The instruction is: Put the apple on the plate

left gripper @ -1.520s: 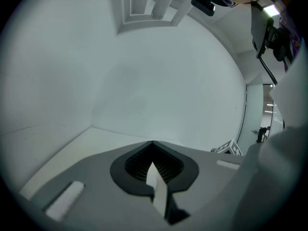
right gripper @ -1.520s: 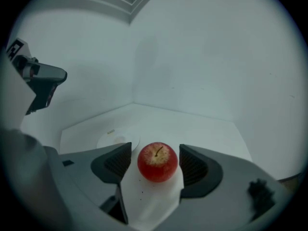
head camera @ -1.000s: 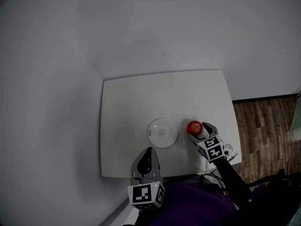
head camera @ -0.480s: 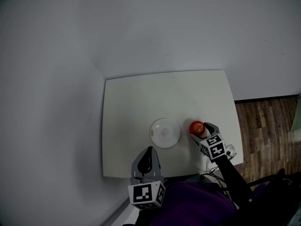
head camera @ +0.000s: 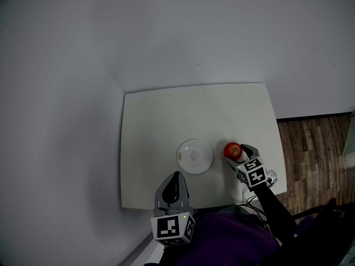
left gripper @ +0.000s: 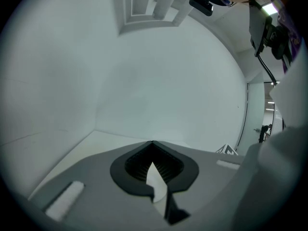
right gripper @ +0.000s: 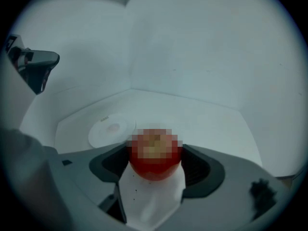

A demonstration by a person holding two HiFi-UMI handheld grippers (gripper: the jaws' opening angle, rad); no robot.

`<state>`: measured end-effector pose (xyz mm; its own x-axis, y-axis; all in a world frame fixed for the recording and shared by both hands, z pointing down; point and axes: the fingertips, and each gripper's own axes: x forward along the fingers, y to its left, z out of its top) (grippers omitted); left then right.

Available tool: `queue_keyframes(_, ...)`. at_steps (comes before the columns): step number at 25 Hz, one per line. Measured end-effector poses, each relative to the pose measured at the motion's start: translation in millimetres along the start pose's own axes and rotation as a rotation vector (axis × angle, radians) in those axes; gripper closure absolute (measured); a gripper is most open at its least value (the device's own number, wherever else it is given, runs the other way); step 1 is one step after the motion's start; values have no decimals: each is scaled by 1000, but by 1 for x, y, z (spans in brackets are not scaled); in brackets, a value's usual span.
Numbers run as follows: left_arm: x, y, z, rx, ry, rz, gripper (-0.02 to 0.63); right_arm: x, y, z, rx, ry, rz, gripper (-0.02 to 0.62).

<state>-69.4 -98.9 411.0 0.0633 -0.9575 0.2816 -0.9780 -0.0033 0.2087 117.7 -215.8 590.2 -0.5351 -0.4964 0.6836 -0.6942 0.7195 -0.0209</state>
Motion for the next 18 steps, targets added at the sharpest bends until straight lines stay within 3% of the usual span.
queue_keyframes(18,-8,5,3,-19,-12,31,598,-3,14,27,-9,-48,34,261)
